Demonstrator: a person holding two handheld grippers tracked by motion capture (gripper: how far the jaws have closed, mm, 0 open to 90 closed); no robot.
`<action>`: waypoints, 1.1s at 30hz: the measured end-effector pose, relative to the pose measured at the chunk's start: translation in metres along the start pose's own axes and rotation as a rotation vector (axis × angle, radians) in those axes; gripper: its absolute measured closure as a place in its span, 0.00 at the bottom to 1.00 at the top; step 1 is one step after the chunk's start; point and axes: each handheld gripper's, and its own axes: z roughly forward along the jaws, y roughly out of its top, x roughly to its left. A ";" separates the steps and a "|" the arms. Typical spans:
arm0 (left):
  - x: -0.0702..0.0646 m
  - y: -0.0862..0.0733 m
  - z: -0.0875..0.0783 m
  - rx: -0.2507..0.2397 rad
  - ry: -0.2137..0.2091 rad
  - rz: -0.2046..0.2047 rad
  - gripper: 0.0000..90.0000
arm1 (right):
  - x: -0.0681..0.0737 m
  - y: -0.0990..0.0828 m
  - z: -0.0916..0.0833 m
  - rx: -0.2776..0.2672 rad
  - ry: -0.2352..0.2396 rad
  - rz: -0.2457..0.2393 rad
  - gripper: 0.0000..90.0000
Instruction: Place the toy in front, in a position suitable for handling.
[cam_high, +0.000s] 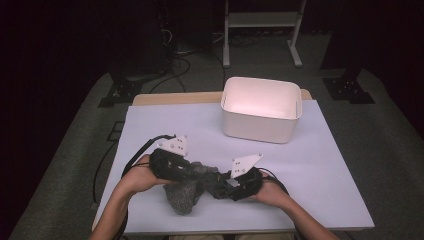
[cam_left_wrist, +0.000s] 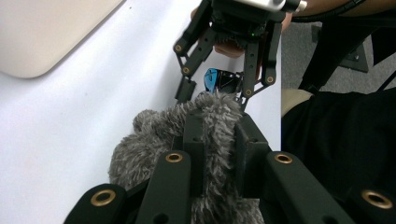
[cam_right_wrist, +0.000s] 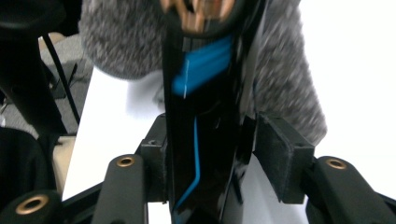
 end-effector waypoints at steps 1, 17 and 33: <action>0.000 -0.001 0.000 -0.004 -0.003 -0.001 0.86 | 0.000 -0.001 0.001 0.001 0.022 0.011 0.61; 0.012 -0.005 0.037 0.042 -0.021 -0.032 0.86 | -0.021 -0.008 -0.046 0.261 -0.088 -0.022 0.62; 0.013 -0.010 0.056 0.068 -0.034 -0.047 0.86 | -0.017 0.000 -0.024 0.339 -0.105 -0.040 0.59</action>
